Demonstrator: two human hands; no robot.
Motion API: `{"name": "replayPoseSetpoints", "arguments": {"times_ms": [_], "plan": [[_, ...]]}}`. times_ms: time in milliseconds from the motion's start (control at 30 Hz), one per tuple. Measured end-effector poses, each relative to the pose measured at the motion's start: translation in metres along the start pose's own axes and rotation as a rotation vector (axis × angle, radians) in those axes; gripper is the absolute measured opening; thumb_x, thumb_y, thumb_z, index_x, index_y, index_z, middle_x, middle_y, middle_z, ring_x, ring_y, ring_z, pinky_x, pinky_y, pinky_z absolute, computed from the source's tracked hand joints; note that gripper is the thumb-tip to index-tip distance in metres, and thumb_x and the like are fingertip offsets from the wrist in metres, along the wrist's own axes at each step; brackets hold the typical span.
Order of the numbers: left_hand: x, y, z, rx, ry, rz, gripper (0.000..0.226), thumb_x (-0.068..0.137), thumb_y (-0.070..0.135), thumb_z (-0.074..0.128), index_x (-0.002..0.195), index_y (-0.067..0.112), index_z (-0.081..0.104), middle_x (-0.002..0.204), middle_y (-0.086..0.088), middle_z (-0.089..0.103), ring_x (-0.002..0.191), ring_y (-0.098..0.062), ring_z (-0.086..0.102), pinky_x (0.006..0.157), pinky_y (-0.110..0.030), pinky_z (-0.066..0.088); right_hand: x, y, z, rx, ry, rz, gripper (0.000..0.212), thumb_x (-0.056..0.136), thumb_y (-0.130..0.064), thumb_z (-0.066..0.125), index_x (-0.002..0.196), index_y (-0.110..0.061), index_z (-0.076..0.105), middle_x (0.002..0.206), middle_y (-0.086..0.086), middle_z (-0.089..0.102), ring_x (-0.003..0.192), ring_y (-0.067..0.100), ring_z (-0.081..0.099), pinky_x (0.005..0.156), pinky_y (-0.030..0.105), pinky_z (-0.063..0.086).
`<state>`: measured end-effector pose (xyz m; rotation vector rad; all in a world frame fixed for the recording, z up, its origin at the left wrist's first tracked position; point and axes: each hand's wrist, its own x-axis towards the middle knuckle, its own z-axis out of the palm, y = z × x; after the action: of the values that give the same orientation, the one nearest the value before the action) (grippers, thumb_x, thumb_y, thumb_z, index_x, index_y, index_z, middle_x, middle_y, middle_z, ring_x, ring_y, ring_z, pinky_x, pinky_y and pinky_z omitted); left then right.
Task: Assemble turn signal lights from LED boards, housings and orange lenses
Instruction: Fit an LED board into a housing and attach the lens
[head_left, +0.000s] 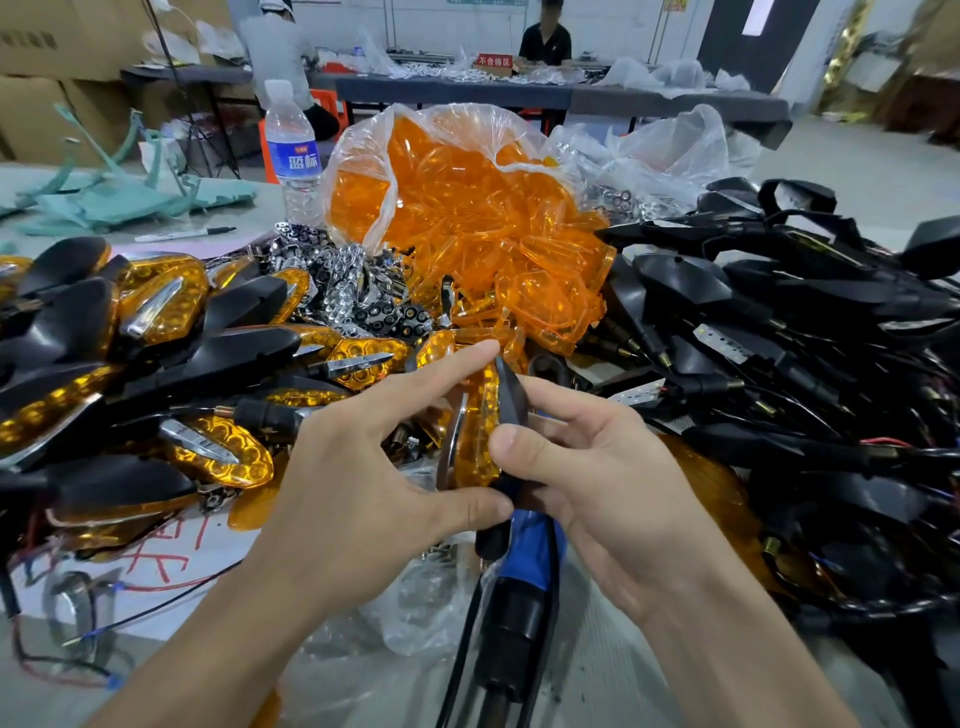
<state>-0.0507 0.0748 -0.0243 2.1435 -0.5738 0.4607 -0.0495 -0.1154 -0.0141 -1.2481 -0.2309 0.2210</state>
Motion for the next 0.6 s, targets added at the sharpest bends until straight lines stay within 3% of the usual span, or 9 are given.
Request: {"name": "replayPoseSetpoints", "arguments": {"times_ms": [133, 300, 467, 600], "plan": [[0.0003, 0.0022, -0.0024, 0.013, 0.003, -0.008, 0.095, 0.051, 0.061, 0.086, 0.138, 0.068, 0.049, 0.132, 0.035, 0.062, 0.125, 0.011, 0.057, 0.096, -0.002, 0.042, -0.0015, -0.0027, -0.0033, -0.016, -0.057, 0.007, 0.031, 0.087, -0.009, 0.075, 0.115, -0.02, 0.08, 0.105, 0.017, 0.079, 0.094, 0.032, 0.076, 0.081, 0.042, 0.064], [-0.0005, 0.0012, -0.0024, -0.045, -0.008, 0.008, 0.094, 0.051, 0.055, 0.09, 0.138, 0.064, 0.054, 0.13, 0.033, 0.065, 0.121, 0.006, 0.063, 0.101, -0.022, 0.049, -0.0028, -0.0031, -0.0029, -0.072, -0.059, 0.036, 0.025, 0.091, -0.007, 0.072, 0.114, -0.016, 0.079, 0.106, 0.018, 0.078, 0.097, 0.036, 0.076, 0.081, 0.045, 0.065], [0.0006, -0.0002, -0.002, -0.152, -0.014, 0.003, 0.096, 0.052, 0.043, 0.097, 0.14, 0.054, 0.058, 0.135, 0.024, 0.067, 0.13, -0.002, 0.061, 0.107, -0.037, 0.049, -0.0044, -0.0059, -0.001, -0.083, -0.087, 0.034, 0.022, 0.093, -0.011, 0.071, 0.113, -0.016, 0.079, 0.107, 0.019, 0.078, 0.098, 0.036, 0.076, 0.08, 0.042, 0.064], [0.0027, -0.0014, -0.0007, -0.246, -0.031, -0.005, 0.101, 0.054, 0.039, 0.098, 0.145, 0.048, 0.056, 0.143, 0.021, 0.063, 0.138, -0.004, 0.054, 0.114, -0.034, 0.047, -0.0049, -0.0082, -0.0005, -0.09, -0.093, 0.041, 0.02, 0.096, -0.012, 0.069, 0.114, -0.016, 0.078, 0.108, 0.023, 0.076, 0.104, 0.047, 0.071, 0.083, 0.047, 0.065]]}}
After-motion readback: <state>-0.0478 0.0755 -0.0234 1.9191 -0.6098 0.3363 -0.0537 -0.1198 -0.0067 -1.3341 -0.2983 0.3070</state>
